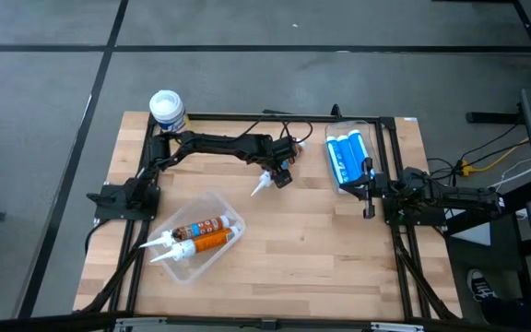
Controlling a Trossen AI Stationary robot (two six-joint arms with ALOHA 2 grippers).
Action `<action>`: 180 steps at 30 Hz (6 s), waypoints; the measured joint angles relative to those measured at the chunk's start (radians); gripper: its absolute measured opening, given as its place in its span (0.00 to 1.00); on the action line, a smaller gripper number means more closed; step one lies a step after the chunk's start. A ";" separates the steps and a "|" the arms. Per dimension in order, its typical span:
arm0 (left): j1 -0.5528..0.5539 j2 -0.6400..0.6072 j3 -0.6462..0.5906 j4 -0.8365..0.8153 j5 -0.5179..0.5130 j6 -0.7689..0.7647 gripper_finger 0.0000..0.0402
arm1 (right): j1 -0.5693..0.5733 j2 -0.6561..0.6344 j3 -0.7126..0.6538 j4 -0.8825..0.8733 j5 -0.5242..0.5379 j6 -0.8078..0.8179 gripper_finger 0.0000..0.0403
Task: Pick & place silicon tubes, Sealant and Lysol wipes
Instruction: Put the orange sealant into the transparent container
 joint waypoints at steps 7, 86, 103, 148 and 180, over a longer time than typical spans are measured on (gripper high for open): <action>0.005 0.002 0.000 -0.052 -0.015 -0.025 0.82 | 0.000 0.000 0.000 0.000 0.000 0.000 0.06; 0.012 0.104 0.001 -0.138 0.114 -0.070 0.51 | 0.000 0.000 0.000 0.000 0.000 0.000 0.06; 0.000 0.075 -0.004 -0.177 0.176 -0.014 0.50 | 0.000 0.000 0.000 0.000 0.000 0.000 0.06; -0.027 -0.449 0.000 -0.436 0.383 -0.254 0.50 | 0.000 0.000 0.000 0.000 0.000 0.000 0.06; -0.560 -0.668 0.001 -0.746 0.244 -0.610 0.50 | 0.000 0.000 0.000 0.000 0.000 0.000 0.06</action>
